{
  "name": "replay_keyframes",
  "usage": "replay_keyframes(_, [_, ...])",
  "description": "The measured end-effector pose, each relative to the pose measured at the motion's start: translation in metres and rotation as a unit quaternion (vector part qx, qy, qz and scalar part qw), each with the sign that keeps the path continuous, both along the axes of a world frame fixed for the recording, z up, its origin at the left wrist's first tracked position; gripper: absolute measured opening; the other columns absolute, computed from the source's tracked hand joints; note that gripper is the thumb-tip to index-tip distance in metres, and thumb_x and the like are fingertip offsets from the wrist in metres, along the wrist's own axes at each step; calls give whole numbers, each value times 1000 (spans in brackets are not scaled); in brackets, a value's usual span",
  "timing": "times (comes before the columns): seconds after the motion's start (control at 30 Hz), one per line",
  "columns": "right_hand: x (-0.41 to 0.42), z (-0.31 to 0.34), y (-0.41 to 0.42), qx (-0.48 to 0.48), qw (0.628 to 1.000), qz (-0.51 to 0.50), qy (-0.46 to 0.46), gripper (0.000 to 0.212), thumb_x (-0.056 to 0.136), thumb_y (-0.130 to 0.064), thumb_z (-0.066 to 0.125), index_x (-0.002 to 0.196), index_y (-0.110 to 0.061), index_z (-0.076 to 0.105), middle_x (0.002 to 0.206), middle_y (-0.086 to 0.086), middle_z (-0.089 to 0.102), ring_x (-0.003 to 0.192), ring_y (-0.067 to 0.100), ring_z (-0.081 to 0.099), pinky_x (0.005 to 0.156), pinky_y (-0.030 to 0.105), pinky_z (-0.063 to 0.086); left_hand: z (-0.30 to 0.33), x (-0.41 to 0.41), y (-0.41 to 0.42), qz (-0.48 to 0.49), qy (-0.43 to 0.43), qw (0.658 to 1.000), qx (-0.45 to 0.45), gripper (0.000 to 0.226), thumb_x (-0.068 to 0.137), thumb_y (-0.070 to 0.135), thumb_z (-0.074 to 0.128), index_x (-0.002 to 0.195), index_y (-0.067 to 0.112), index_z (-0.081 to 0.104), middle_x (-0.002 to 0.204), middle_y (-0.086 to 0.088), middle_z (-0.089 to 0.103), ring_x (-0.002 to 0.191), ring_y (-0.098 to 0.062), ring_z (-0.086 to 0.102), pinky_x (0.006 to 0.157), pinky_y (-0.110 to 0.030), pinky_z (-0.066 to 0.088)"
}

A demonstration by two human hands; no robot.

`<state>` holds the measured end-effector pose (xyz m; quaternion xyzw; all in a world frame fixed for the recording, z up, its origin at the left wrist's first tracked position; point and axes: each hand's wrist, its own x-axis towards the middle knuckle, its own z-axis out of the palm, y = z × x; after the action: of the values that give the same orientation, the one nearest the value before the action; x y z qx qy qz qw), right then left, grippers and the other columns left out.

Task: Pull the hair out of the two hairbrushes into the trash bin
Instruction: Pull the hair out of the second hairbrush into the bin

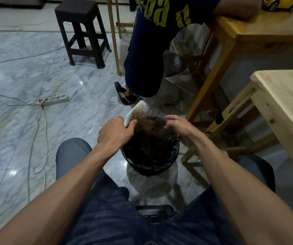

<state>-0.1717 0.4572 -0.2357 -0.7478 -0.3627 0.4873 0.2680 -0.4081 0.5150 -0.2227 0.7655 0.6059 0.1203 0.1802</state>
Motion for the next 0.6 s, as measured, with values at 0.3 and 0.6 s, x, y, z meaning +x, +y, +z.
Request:
replay_keyframes(0.3, [-14,-11,9,73,992,-26,-102,11,91,-28,80,93,-19,85,95,0,80,94,14,71,94,37,57,13,0,4,3,-19,1000,5,56,91,64,45,64,15,43,58,-3,53,53,-22,50,47,-30,27])
replay_keyframes(0.6, [11,-34,-10,-51,981,-151,-109,13,90,-24,81,94,-12,84,108,6,78,106,22,69,99,34,53,26,-14,18,50,-50,997,37,57,92,65,43,63,16,41,58,-5,52,54,-25,51,47,-31,27])
